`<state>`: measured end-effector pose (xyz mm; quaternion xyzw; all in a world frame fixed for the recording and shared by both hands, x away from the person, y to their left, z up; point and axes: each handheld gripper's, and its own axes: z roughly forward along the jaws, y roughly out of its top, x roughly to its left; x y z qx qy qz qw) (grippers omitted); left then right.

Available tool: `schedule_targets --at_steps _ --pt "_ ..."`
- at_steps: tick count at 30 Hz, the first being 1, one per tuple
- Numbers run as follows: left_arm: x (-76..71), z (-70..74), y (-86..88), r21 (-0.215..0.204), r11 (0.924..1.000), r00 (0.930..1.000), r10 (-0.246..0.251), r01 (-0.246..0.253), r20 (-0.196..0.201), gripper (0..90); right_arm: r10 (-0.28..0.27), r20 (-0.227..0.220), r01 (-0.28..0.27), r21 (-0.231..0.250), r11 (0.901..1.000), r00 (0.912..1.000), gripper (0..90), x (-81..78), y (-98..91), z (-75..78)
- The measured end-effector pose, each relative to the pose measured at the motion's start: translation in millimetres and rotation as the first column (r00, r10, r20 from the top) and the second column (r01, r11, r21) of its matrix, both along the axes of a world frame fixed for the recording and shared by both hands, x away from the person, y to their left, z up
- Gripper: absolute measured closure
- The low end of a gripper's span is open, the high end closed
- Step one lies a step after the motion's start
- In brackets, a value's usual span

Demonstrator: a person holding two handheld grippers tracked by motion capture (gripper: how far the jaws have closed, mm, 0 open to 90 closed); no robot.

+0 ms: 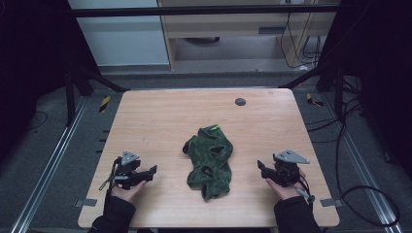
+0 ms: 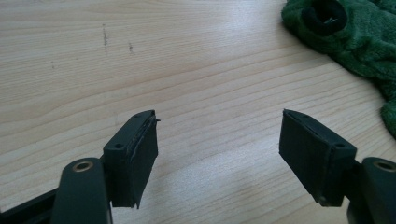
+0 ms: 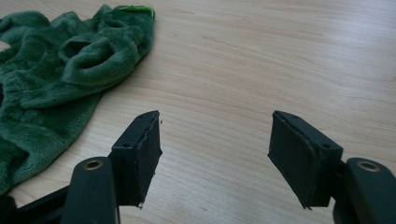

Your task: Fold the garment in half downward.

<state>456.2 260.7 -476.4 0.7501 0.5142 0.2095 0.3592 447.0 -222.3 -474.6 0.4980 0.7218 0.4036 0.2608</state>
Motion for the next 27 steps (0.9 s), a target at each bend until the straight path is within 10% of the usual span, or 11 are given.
schedule_targets --at_steps 27 --pt "4.6 25.9 -13.2 -0.071 0.9966 0.9971 -0.037 0.042 0.066 28.3 0.085 0.022 -0.086 0.025 0.9960 0.9961 37.9 3.3 16.1 25.4"
